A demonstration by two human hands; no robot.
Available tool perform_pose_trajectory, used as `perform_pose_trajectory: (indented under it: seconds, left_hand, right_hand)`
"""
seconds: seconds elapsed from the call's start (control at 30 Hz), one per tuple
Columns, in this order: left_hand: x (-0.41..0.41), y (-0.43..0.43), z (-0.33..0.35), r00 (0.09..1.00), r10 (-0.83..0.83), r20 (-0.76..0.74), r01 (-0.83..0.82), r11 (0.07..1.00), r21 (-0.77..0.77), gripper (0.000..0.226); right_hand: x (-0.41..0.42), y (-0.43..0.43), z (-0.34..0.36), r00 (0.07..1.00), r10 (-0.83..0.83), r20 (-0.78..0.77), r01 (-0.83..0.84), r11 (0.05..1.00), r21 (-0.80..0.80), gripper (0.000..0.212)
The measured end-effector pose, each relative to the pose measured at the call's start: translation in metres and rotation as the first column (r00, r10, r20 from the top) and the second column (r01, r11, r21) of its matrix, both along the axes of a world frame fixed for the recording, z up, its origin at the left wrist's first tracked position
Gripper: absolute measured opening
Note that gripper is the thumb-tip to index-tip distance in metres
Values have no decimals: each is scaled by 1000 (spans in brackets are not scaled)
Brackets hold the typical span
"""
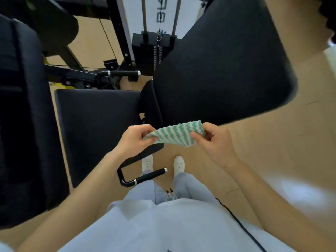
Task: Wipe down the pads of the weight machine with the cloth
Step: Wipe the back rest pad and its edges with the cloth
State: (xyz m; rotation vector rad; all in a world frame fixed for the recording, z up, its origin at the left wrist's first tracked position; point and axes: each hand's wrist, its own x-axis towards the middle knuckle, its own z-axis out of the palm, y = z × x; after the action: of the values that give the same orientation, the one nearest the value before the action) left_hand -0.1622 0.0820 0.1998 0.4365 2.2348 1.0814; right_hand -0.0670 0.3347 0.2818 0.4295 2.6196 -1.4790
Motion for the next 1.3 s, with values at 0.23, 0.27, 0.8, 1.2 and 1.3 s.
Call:
perform_pose_trajectory:
  seconds: [0.23, 0.27, 0.8, 1.2, 1.3]
  left_hand:
    - [-75, 63, 52, 943, 15, -332, 54, 979, 198, 14]
    - [-83, 77, 63, 931, 51, -362, 40, 970, 239, 14]
    - [-21, 234, 102, 795, -54, -604, 330, 874, 357, 60]
    - [-90, 268, 95, 654, 12, -756, 216, 955, 203, 64]
    - [-122, 273, 97, 666, 49, -744, 179, 958, 223, 64]
  right_hand:
    - [4, 1, 42, 882, -409, -235, 449, 880, 155, 14]
    - [3, 5, 49, 841, -456, -290, 515, 839, 175, 13]
    - [-25, 81, 72, 645, -502, -576, 724, 641, 252, 25]
    - [-52, 90, 80, 782, -397, -481, 575, 758, 310, 46]
    - [-57, 92, 73, 789, -386, -479, 574, 740, 350, 47]
